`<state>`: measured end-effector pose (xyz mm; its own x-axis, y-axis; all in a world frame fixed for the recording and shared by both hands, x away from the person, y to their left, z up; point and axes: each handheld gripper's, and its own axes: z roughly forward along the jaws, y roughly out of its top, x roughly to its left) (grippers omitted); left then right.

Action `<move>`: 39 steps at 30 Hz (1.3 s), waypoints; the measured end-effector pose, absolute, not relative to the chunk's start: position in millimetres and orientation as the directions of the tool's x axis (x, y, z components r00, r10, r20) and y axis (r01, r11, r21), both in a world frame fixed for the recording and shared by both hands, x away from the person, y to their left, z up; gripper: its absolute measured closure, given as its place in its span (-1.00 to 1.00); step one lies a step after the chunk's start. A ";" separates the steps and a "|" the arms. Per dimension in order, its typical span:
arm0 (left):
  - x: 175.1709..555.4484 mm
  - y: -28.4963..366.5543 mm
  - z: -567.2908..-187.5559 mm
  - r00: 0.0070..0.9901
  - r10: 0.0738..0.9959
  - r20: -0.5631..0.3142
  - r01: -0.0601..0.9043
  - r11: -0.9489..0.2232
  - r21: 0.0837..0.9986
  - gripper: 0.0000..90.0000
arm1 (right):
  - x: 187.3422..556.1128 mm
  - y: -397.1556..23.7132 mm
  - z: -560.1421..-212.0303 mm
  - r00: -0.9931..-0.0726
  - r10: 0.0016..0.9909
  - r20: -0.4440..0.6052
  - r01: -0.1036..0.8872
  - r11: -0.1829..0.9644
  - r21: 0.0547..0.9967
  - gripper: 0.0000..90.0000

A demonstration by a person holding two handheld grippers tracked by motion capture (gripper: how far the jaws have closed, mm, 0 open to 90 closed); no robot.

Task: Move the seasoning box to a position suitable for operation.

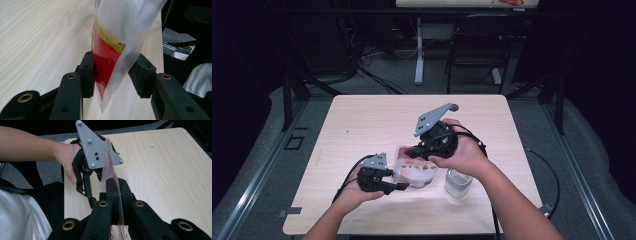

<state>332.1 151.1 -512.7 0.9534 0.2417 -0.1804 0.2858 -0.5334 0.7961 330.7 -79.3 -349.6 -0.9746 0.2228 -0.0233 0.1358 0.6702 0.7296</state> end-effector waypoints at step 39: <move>329.1 156.5 -500.4 0.940 0.253 -0.230 0.337 -0.569 0.750 0.46 | 334.7 -97.5 -353.1 -0.966 0.259 0.013 0.181 0.638 0.748 0.95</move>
<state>329.1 156.5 -500.4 0.9397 0.2531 -0.2301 0.3369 -0.5694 0.7499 334.7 -97.5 -353.1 -0.9657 0.2594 0.0129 0.1814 0.6380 0.7483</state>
